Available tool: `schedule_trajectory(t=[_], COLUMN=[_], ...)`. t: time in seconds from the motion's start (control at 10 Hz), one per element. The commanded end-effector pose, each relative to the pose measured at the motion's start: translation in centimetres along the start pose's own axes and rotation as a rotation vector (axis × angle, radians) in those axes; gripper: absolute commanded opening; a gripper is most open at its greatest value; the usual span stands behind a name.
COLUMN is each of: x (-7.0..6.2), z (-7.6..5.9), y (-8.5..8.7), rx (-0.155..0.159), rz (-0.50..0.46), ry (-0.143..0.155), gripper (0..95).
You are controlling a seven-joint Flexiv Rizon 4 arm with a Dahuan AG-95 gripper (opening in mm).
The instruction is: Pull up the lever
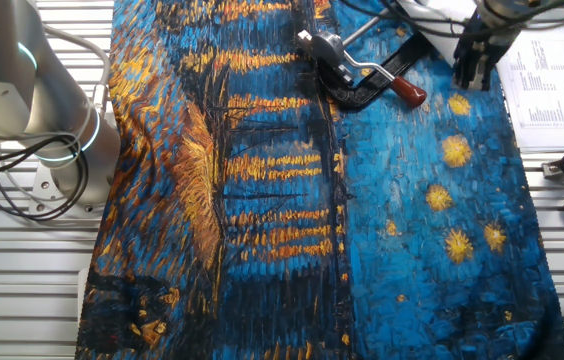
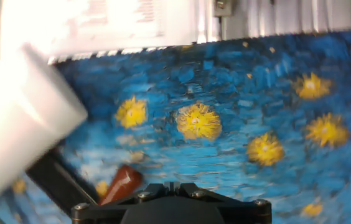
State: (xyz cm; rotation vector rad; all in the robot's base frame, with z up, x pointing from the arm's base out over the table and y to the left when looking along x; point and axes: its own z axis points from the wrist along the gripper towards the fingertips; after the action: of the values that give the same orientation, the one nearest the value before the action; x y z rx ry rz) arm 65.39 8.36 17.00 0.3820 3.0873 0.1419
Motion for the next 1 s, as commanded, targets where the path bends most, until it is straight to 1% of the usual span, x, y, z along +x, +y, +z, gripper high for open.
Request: schedule_trajectory(t=[0.1,0.2,0.4,0.5,0.6,0.7,0.8,0.9,1.0], x=[-0.1,-0.1,-0.09,-0.11,-0.11,-0.11,-0.09,-0.1,-0.05], z=[0.05,0.05,0.05,0.04,0.03,0.04,0.06,0.05,0.06], y=[0.37,0.37,0.37,0.39,0.41,0.4,0.37,0.38,0.42], rx=[-0.005,-0.004,-0.007,-0.019,-0.026,-0.012,-0.006,-0.003,-0.001], rz=[0.013,0.013,-0.03,0.011,0.014,0.001,-0.193,-0.352,-0.249], ry=[0.011,0.012,0.014,0.009,0.01,0.011,0.027,0.027,0.026], gripper=[0.0,0.0,0.0,0.0,0.0,0.0,0.0,0.0,0.0])
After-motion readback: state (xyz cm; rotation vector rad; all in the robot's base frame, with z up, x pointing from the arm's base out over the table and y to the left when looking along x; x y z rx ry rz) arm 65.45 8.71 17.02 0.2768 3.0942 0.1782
